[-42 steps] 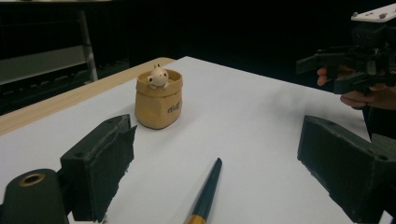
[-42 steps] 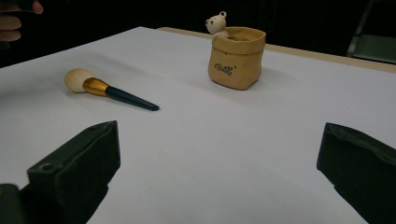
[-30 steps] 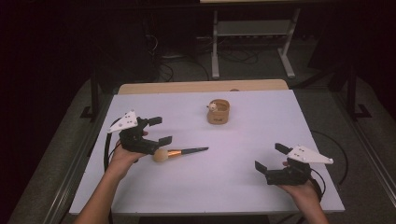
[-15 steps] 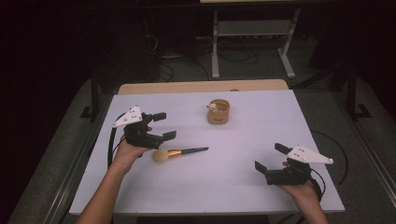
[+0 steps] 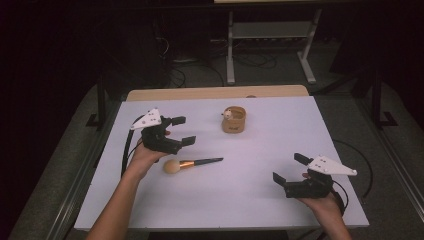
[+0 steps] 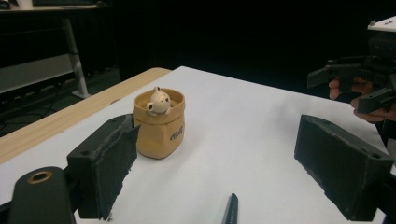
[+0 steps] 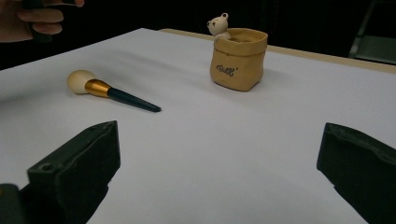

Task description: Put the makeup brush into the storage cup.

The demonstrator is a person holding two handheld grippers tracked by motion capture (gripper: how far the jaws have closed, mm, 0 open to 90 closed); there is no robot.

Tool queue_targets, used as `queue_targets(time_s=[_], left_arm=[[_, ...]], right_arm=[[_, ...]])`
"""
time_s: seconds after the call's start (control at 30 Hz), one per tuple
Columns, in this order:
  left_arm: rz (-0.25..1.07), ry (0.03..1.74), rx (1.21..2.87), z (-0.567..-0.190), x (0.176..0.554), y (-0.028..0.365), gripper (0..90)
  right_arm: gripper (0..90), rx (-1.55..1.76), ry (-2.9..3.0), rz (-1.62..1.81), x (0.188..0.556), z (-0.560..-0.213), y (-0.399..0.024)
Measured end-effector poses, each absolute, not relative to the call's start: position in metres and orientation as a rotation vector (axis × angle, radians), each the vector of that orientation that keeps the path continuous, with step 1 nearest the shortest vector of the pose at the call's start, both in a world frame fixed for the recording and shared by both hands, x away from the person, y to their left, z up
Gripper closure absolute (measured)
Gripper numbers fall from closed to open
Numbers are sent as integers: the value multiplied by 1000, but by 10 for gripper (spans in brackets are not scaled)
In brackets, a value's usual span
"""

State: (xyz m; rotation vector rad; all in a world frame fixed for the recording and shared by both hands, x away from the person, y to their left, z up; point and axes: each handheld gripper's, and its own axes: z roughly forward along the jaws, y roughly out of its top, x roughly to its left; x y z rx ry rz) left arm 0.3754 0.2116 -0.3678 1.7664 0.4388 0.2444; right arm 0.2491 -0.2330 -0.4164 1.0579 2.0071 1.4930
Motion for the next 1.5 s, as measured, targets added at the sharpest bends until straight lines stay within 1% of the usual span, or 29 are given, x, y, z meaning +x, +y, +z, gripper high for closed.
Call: queue_targets(time_s=[0.57,1.13,1.5], left_arm=[[192,405,1796,-371,386,204,126],[149,395,1978,-374,386,193,127],[148,386,2084,-377,386,189,128]], right_arm=[[0,1046,2021,1489,250,-416,-231],[0,1040,2021,1491,250,-416,-230],[0,1036,2028,1485,249,-415,-230]])
